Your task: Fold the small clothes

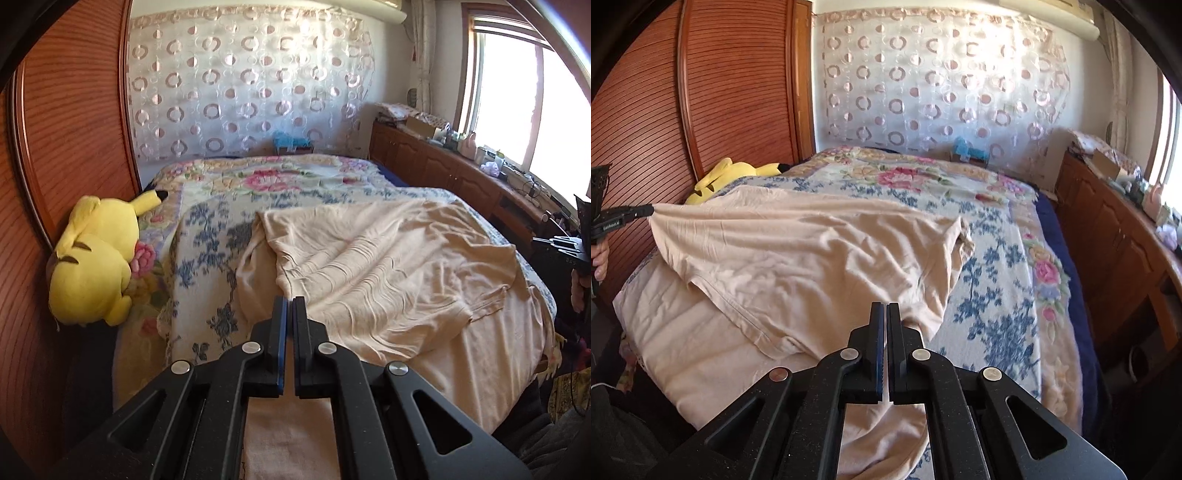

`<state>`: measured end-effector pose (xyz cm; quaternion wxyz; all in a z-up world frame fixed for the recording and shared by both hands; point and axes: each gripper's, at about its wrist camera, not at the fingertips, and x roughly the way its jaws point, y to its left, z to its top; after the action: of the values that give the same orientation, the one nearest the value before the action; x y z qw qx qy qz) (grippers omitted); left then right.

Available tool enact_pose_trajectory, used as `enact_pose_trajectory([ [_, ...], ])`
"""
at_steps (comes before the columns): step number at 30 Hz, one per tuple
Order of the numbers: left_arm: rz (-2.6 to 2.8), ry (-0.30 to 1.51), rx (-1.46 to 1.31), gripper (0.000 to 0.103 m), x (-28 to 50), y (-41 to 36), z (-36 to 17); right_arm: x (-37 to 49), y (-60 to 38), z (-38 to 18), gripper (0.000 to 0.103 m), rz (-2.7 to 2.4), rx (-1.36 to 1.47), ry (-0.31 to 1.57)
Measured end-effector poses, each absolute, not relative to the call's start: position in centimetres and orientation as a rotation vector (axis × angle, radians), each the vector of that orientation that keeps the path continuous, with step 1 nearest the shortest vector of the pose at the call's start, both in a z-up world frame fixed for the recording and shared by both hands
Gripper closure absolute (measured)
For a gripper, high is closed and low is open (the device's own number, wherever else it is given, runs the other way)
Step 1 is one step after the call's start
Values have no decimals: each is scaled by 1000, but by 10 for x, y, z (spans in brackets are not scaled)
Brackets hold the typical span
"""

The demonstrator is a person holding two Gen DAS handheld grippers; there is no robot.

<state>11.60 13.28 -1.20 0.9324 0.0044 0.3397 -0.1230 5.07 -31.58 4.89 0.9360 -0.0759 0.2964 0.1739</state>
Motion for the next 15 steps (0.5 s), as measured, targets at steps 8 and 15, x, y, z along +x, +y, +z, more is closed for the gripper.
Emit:
enact_pose_trajectory([
  [8,-252,745,10,99,119,130,-37,75,-300,13,72,383,-70,726],
  [15,-256,768,7,99,122,129,-45,100,-304,-3,61,335,-12,795],
])
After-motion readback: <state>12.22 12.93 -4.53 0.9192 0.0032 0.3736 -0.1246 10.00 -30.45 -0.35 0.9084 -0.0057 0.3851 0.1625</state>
